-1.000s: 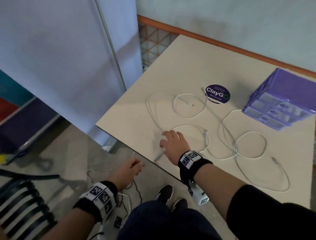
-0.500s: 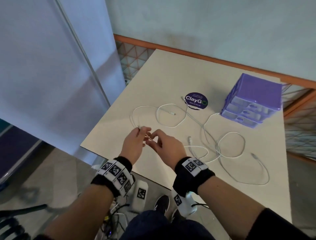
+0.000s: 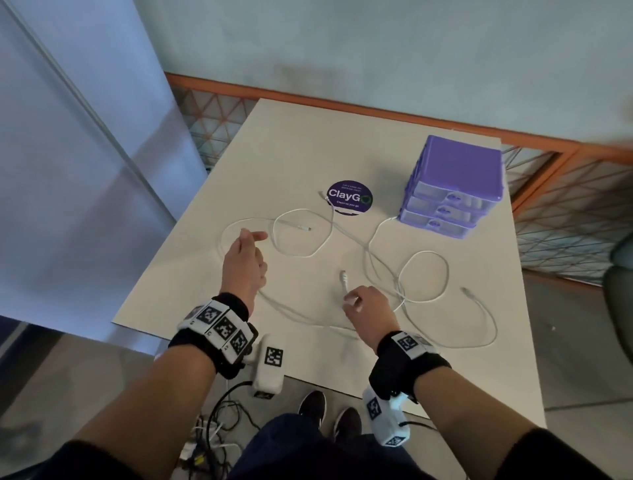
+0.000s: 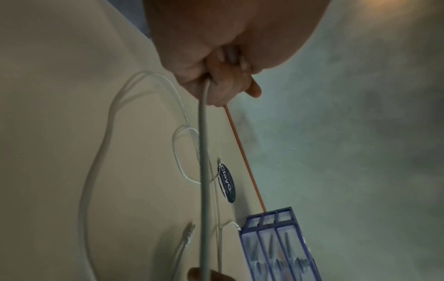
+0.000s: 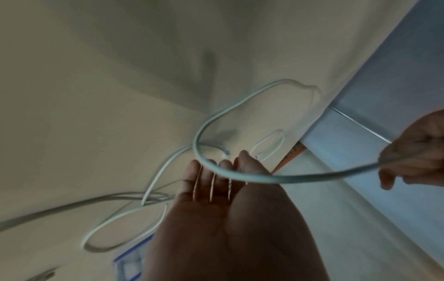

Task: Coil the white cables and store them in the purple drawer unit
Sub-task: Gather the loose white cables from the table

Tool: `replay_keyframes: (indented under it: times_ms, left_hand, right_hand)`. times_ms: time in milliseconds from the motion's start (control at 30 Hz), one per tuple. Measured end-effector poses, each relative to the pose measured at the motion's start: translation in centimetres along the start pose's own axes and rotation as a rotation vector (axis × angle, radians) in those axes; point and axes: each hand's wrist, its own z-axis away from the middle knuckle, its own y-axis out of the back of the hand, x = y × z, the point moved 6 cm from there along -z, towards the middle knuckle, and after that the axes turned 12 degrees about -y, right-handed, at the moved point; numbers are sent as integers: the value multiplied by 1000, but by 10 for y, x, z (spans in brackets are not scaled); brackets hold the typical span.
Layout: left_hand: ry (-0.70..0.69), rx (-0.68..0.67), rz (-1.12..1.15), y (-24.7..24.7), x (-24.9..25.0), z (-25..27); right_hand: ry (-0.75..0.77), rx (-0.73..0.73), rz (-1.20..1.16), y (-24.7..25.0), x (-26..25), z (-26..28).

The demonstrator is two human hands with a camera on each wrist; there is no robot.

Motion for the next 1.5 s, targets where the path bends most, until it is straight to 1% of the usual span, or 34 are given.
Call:
replay_keyframes:
  times_ms: [67,167,233,333,367,400,467,533,667,733,867,933,1067,1167,1233,1300,1400,1500]
  left_hand:
    - [13,-40,-28,-1,-3,-1]
    - [2,-78,-73,5,-4,-5]
    - [-9,-79,-82,12,-1,-8]
    - [-14,-61,-91,21,3,-12]
    - [-12,-60,-98,22,3,-13]
    - [-11,-64,-108,23,2,-13]
    - [-6,-101,-131,19,-1,-12]
    - [20,-151,-147,13,-5,-9]
    - [93,-256,-146,-4,-11,0]
    - [82,-295,-153,-14,-6,6]
    - [-2,-327,-151,-29,10,11]
    - [-15,-339,-122,-33,13,11]
    - [40,-352,-18,-41,9,13]
    - [78,-308,111,-46,6,15]
    - [101,-265,180,-49,5,16]
    - [118,-241,240,-51,5,18]
    - [97,-231,215,-50,5,18]
    - [56,-218,135,-47,3,18]
  right_hand:
    - [-22,45,147,0,10,-9]
    - [-80,54,354,-2,26,-12]
    - [-73,82,403,0,30,-10]
    - [-62,53,463,2,25,-9]
    - [-59,31,446,1,22,-11]
    - [-55,7,381,1,17,-12]
    - [-19,-27,143,3,2,-11]
    - [73,-16,-16,8,-21,-6]
    - [206,-46,-158,17,-62,12]
    - [238,-57,-226,19,-77,19]
    - [281,-62,-300,17,-98,30]
    - [292,-58,-315,16,-102,34]
    - [317,-81,-292,11,-99,41]
    - [295,-103,-276,10,-87,41]
    - [314,-46,-223,14,-76,39]
    - [313,67,-204,23,-59,34]
    - [224,216,-161,37,-17,20]
    - [79,365,-10,55,31,13]
